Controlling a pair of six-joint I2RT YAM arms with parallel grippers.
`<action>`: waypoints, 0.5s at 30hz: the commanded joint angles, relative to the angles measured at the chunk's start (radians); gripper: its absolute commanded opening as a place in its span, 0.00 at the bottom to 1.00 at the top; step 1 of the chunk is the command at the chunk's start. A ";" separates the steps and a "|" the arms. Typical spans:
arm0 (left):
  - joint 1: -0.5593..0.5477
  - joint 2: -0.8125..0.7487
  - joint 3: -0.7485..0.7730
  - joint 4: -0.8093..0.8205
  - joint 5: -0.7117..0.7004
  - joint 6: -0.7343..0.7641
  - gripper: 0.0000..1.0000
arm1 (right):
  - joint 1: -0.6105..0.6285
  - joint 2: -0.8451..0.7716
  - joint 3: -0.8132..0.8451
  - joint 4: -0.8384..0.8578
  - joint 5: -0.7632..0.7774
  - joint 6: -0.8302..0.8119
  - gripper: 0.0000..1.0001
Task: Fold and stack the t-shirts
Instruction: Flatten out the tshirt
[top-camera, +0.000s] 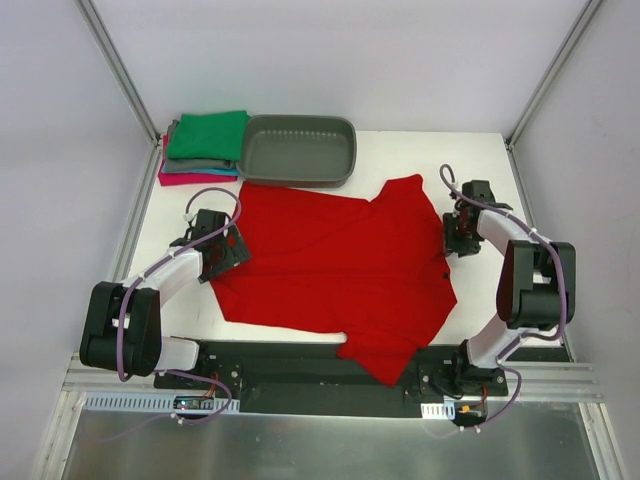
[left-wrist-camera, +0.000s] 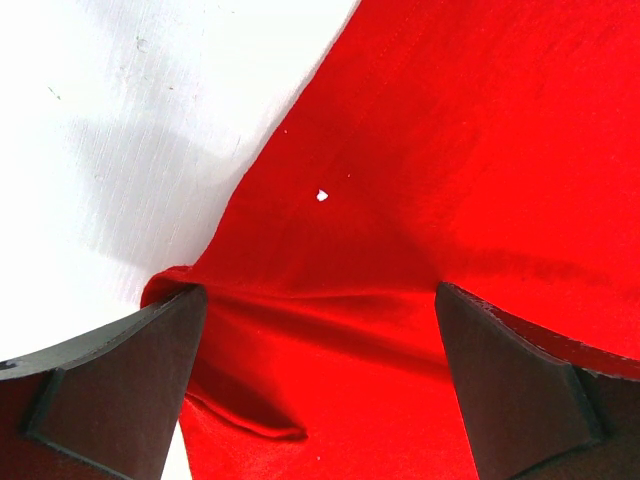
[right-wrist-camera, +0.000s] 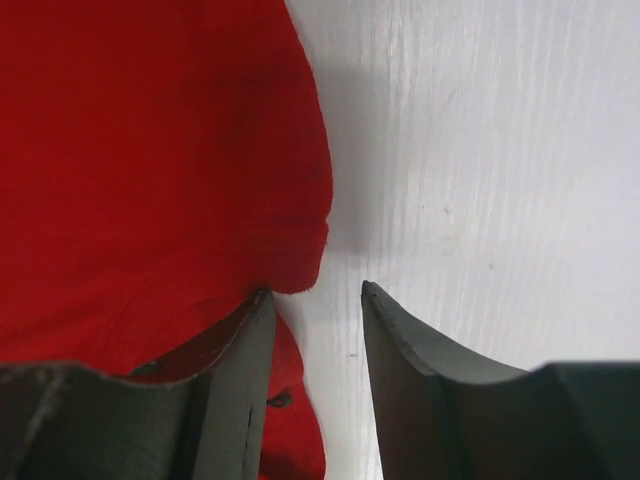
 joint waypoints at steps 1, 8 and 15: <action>-0.002 0.053 -0.052 -0.061 0.072 -0.005 0.99 | -0.006 0.049 0.055 0.066 0.033 -0.040 0.43; -0.002 0.055 -0.052 -0.061 0.072 -0.005 0.99 | -0.006 0.115 0.110 0.117 0.009 -0.074 0.42; -0.002 0.053 -0.052 -0.061 0.071 -0.005 0.99 | -0.006 0.179 0.148 0.123 -0.045 -0.080 0.35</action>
